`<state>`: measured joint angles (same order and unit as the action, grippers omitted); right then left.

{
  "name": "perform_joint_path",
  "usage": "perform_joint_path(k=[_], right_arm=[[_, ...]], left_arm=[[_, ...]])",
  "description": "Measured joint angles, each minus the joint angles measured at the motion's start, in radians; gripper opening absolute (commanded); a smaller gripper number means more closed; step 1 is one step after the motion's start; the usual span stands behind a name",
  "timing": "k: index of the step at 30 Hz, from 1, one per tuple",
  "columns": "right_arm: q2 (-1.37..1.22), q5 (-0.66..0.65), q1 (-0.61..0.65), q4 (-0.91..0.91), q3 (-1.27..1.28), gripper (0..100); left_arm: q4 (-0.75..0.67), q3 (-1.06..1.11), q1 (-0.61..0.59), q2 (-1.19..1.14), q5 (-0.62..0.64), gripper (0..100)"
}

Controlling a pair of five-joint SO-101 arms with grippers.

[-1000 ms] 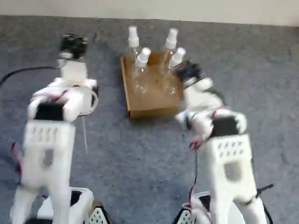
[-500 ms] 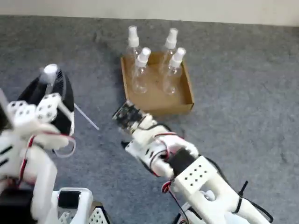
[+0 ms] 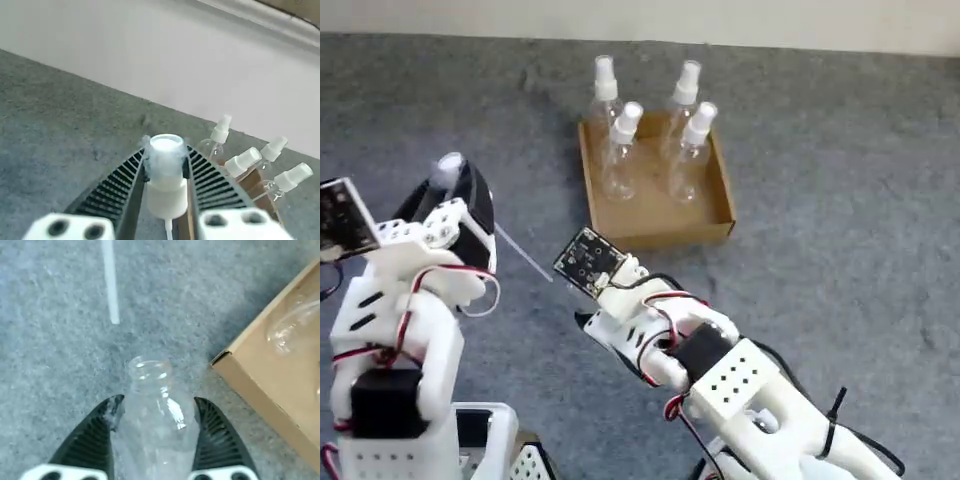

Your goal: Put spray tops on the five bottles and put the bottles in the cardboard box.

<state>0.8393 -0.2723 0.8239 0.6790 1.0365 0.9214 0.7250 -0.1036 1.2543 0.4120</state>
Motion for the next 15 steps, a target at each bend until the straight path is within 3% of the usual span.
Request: perform_joint_path(k=[5, 15], right_arm=[[0.0, 0.0, 0.0, -0.002, 0.0, 0.4], [0.0, 0.0, 0.0, -0.002, 0.0, 0.4]], left_arm=[[-0.038, 0.06, 0.006, -0.002, 0.026, 0], [-0.083, 0.138, 0.144, -0.002, 0.048, 0]])
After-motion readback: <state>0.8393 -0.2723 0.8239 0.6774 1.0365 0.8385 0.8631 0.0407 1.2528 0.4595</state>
